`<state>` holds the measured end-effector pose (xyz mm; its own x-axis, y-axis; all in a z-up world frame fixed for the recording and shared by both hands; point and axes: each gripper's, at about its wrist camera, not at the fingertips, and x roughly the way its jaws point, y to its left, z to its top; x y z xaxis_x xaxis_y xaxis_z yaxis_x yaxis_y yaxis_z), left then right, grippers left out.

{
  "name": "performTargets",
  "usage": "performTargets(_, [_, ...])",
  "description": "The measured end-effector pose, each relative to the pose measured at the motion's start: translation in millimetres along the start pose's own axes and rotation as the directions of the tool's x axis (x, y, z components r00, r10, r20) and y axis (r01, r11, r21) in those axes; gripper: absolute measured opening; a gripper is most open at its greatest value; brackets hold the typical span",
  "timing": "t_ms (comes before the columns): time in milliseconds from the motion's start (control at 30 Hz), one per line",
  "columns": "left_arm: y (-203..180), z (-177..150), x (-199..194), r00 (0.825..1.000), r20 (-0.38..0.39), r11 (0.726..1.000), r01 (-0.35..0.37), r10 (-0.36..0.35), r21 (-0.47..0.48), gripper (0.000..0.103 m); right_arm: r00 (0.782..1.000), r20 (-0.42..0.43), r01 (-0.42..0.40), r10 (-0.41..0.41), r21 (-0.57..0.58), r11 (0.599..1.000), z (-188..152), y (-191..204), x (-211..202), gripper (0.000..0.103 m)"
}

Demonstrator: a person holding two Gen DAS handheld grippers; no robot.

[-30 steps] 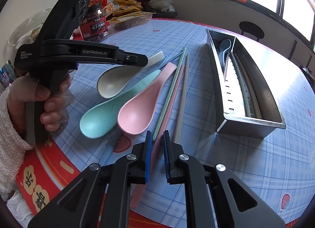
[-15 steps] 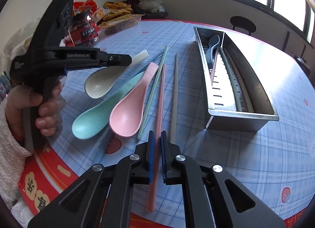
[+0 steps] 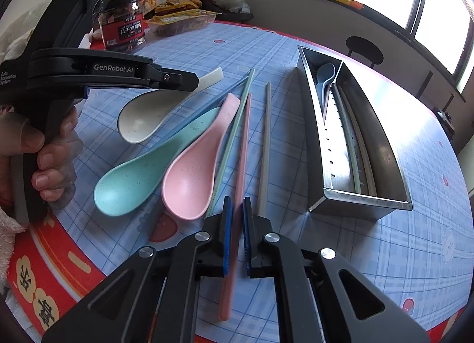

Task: Organize utensils
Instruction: 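Carry the white spoon and pink chopstick into the steel tray and open both tools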

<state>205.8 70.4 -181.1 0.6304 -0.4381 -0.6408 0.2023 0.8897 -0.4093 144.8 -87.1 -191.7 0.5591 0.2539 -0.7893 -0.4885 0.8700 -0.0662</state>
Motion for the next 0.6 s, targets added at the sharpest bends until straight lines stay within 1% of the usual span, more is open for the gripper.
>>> performTargets(133, [7, 2, -8, 1.0, 0.019, 1.0, 0.003, -0.003, -0.025, 0.01, 0.998, 0.064, -0.028, 0.024, 0.061, 0.998, -6, -10, -7, 0.006])
performTargets(167, [7, 3, -12, 1.0, 0.029, 1.0, 0.007, -0.006, -0.028, 0.01, 0.995, 0.093, -0.036, 0.03, 0.067, 0.997, -7, -12, -13, 0.006])
performTargets(267, [6, 7, -22, 0.998, 0.066, 1.0, -0.019, 0.02, -0.017, 0.01, 0.988, 0.15, -0.058, 0.044, 0.088, 0.994, -5, -17, -29, 0.006])
performTargets(333, [8, 8, -27, 0.996, 0.086, 1.0, -0.011, 0.013, -0.023, 0.01, 0.982, 0.182, -0.077, 0.057, 0.108, 0.991, -2, -23, -38, 0.006])
performTargets(467, [10, 9, -31, 0.994, 0.109, 1.0, -0.013, 0.016, -0.026, 0.01, 0.968, 0.247, -0.092, 0.053, 0.15, 0.984, 6, -46, -53, 0.006])
performTargets(600, [13, 8, -27, 0.995, 0.102, 0.999, -0.014, 0.018, -0.039, 0.01, 0.958, 0.282, -0.109, 0.045, 0.215, 0.971, 12, -81, -52, 0.006])
